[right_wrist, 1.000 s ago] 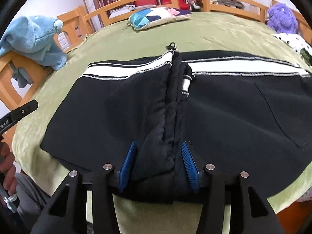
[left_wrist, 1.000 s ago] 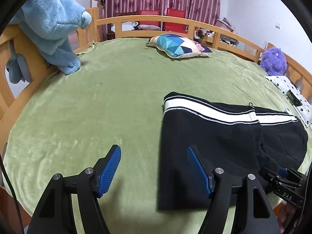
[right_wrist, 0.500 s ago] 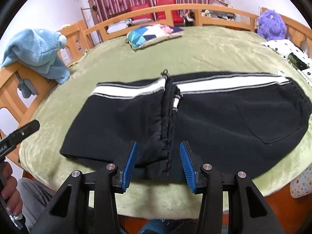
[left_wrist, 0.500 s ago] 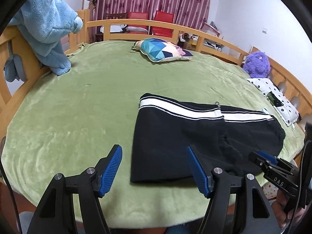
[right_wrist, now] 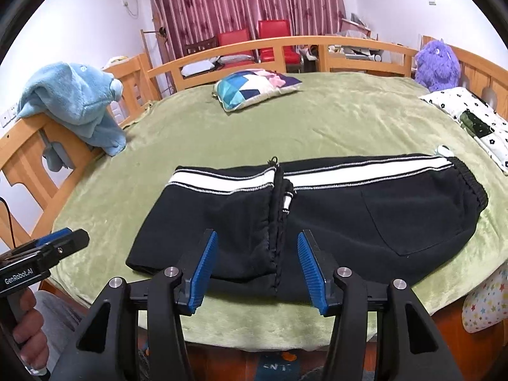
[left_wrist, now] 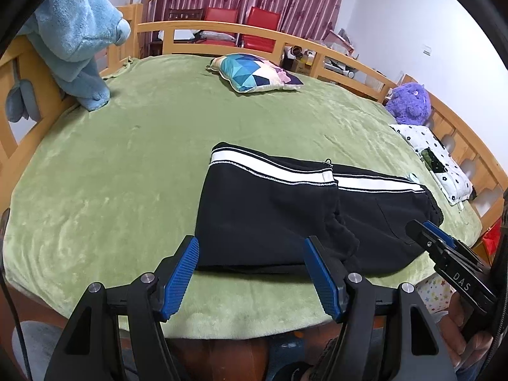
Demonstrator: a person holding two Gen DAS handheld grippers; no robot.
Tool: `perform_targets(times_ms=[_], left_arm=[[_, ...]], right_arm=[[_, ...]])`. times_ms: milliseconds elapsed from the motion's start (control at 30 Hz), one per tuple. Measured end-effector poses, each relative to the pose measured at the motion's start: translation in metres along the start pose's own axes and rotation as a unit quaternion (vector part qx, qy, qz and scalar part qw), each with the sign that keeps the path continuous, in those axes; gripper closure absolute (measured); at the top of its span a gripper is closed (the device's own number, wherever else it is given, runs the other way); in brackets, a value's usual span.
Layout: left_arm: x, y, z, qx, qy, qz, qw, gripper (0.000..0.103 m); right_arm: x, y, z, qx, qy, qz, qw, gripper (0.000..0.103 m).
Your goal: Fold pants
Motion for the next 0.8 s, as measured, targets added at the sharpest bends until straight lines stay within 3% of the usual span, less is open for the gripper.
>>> perform_targets(times_ms=[333, 500, 633, 800], left_arm=[[-0.017, 0.009, -0.001, -0.021, -0.004, -0.010, 0.9997, 0.036], [-0.045, 0.001, 0.014, -0.086, -0.014, -0.038, 0.9954, 0.032], [-0.075, -0.016, 0.025, -0.101, -0.027, -0.040, 0.9937, 0.032], [-0.091, -0.057, 0.038, -0.092, -0.048, -0.011, 0.9946, 0.032]], right_arm=[[-0.020, 0.011, 0.006, 0.003, -0.009, -0.016, 1.000, 0.045], [-0.030, -0.006, 0.003, 0.002, -0.001, -0.011, 1.000, 0.045], [-0.037, -0.039, -0.005, -0.005, -0.001, 0.001, 1.000, 0.045], [-0.025, -0.103, -0.012, -0.023, -0.005, 0.054, 0.998, 0.067]])
Point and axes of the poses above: each gripper's, at about its wrist camera, not at the fingertips, and y roughly against the way its jaws point, z to its left, x to its underside, the point moved 5 cm from there along -y, roughly the way its jaws point, and after that the axes turned 5 degrees about -y, right-handed, at the moved point
